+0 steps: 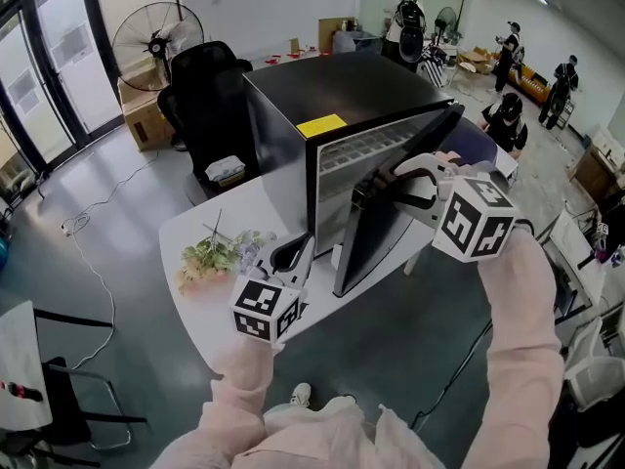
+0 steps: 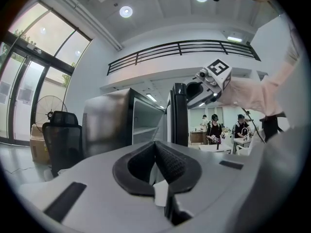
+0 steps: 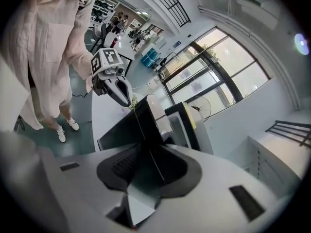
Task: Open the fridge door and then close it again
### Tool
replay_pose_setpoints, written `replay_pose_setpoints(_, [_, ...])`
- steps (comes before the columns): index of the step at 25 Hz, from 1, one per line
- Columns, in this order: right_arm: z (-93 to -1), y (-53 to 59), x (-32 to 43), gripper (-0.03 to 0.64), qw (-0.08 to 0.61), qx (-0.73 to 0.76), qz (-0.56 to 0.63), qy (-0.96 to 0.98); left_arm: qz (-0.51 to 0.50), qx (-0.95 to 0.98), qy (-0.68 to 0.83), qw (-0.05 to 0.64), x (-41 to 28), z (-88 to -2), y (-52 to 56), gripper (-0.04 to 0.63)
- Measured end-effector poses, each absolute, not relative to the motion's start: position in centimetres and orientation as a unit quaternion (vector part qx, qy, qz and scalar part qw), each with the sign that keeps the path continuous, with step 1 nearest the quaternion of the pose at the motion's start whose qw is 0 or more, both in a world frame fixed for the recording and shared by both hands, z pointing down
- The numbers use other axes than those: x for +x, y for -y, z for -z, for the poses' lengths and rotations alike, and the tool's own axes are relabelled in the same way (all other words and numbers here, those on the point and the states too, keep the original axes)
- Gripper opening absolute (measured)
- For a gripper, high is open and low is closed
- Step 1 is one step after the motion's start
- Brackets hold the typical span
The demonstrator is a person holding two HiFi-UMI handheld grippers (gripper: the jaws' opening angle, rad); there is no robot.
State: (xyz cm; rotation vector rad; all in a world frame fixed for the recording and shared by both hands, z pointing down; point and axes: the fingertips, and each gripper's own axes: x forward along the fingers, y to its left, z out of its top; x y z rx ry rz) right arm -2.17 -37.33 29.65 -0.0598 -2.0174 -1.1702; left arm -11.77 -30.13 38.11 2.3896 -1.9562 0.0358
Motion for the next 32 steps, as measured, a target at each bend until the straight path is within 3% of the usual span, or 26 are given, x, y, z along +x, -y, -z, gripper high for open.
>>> replay_pose_setpoints(32, [-29.9, 35.9, 11.0, 0.133, 0.432, -0.033, 0.469, 0.77, -0.018, 0.817, 0.575, 0.029, 0.8, -38.7, 29.6, 0.011])
